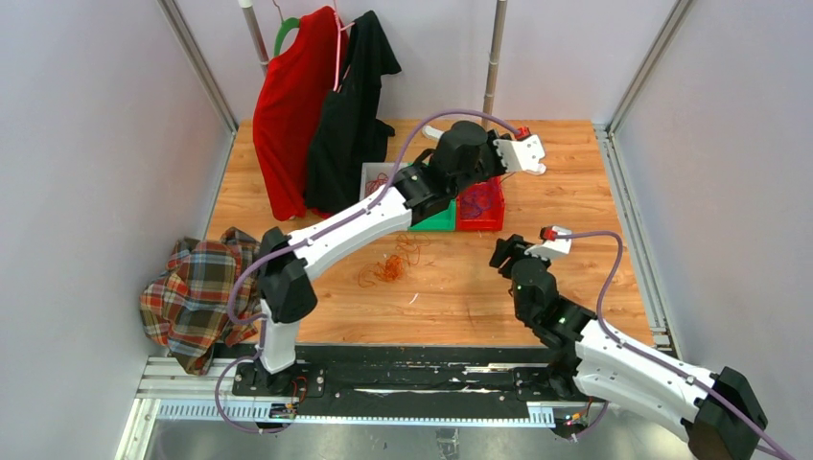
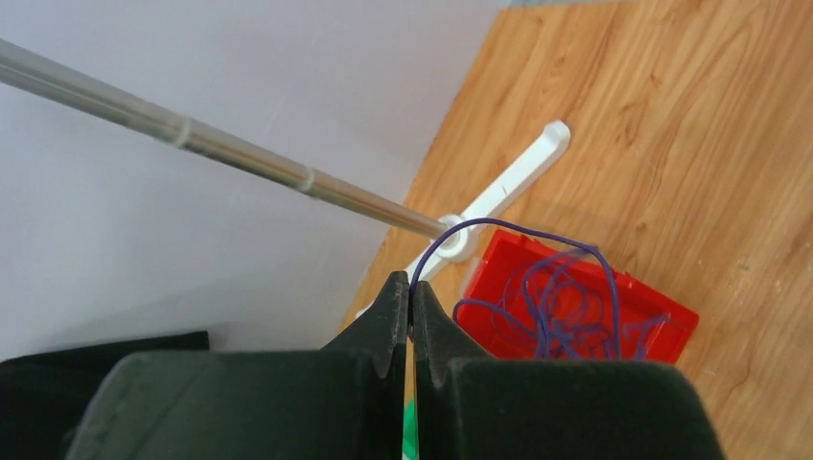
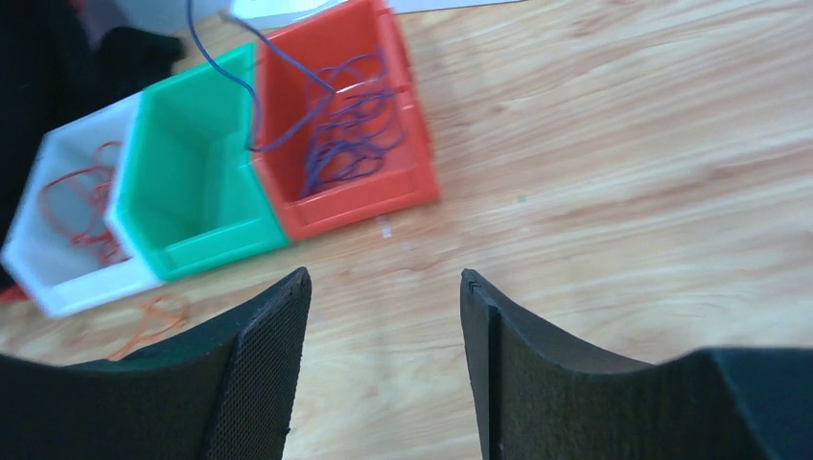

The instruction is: Untangle the cables

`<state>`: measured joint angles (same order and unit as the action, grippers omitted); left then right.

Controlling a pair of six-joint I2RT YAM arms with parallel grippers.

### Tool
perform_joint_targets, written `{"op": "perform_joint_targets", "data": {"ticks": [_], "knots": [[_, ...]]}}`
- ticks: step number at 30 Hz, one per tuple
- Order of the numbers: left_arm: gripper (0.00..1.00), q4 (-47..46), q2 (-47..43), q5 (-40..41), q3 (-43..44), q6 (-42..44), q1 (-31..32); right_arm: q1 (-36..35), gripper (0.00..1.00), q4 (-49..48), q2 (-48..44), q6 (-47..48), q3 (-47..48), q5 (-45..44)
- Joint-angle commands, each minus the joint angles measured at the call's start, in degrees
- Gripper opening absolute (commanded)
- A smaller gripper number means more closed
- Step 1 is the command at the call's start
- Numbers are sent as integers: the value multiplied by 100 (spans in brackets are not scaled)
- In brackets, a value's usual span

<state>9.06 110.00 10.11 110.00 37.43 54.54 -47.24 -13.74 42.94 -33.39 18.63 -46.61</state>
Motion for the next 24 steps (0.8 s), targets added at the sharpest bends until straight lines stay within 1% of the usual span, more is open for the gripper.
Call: {"op": "perform_joint_targets", "data": {"ticks": [1,2,5,7,14,19,24], "knots": [[0,-772,284,223,-143,-43,-122,397,60,685,-80,-277,-18,-747],[0,-987,388,246,-201,-11,-146,577,60,752,-95,-333,-19,-653],[0,-1169,752,250,-118,26,-236,1026,60,921,-123,-517,-5,-272],[0,-1304,991,234,-57,119,-289,1232,60,1008,-128,-554,21,-182],[0,-1591,1649,259,287,249,-445,1564,60,1037,-187,-527,51,12],[0,-1670,1751,189,215,227,-505,1779,60,1042,-42,-559,94,234],[0,-1656,1802,-112,25,329,-506,1859,60,1038,90,-619,184,365]]}}
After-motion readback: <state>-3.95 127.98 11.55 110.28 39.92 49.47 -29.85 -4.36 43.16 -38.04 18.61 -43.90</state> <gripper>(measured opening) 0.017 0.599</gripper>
